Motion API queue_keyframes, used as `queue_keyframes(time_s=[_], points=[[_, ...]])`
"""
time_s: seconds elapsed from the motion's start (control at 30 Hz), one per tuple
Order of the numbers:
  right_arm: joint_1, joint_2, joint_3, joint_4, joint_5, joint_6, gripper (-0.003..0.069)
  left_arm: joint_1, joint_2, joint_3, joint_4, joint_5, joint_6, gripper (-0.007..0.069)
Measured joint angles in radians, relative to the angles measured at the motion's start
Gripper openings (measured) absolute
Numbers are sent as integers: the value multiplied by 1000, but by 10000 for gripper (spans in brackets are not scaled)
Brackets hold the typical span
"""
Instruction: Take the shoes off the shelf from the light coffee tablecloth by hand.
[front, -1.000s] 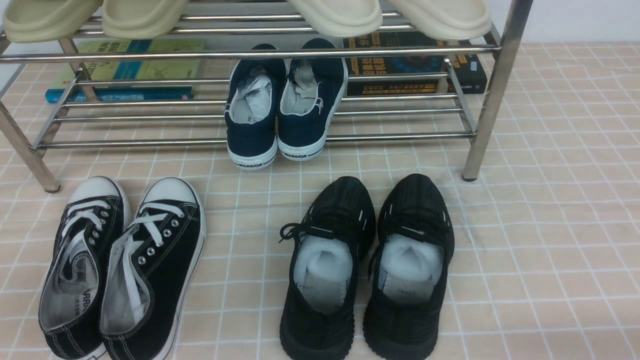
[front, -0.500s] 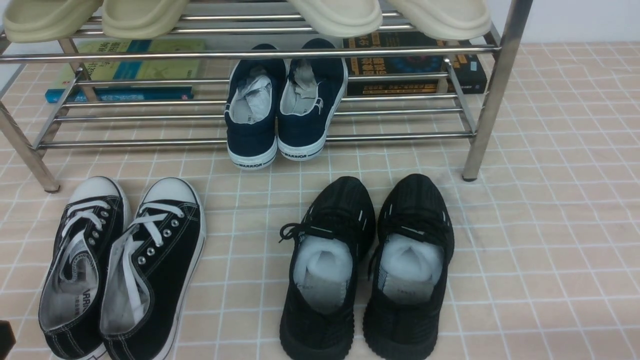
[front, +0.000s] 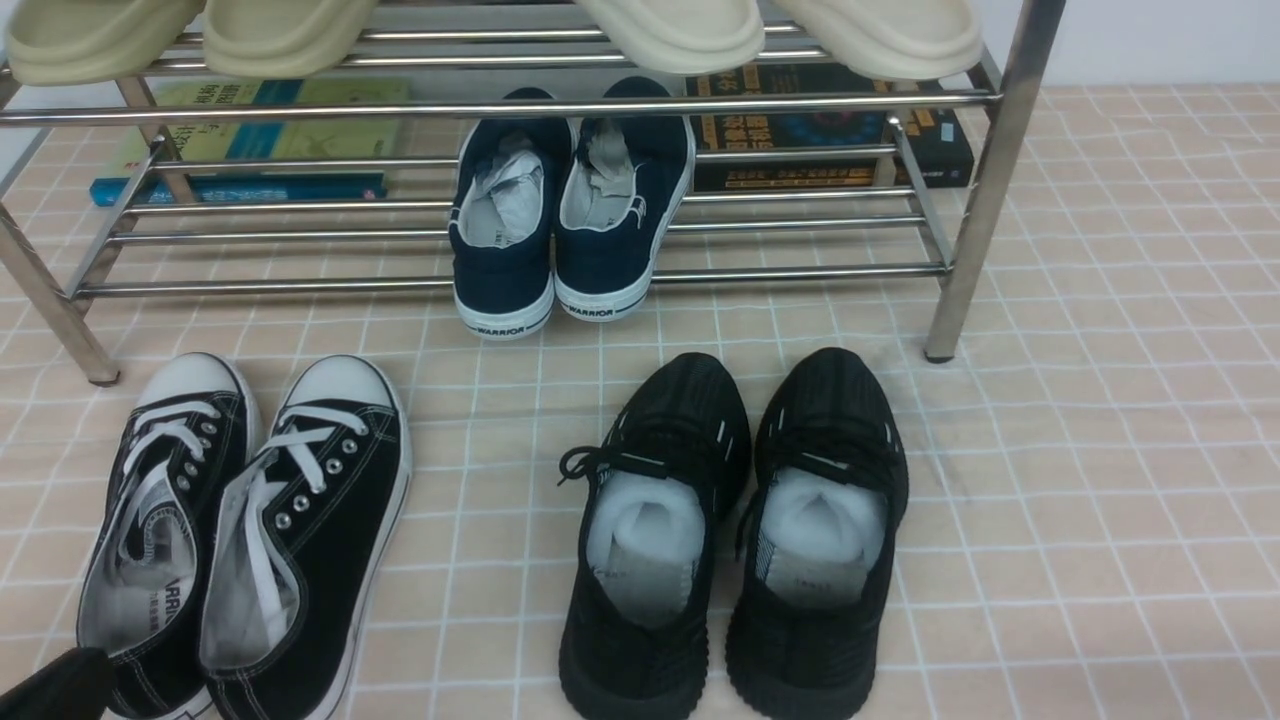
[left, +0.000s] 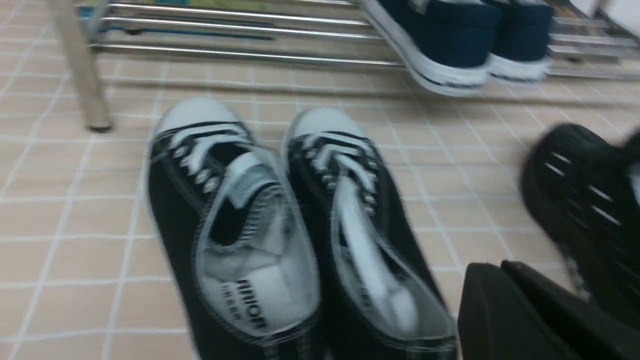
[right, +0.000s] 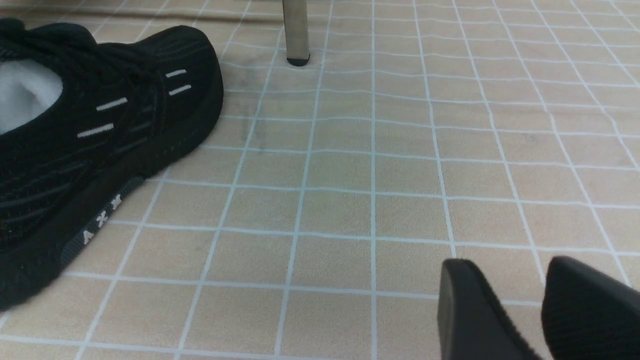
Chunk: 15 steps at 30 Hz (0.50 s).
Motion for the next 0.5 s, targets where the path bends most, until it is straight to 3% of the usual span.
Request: queue_keyframes(time_s=[0.23, 0.5], points=[[0, 0, 0, 0, 0, 0, 240, 178, -6, 98, 12, -23, -23, 43], [0, 0, 0, 0, 0, 0, 240, 190, -6, 101, 56, -3, -23, 51]])
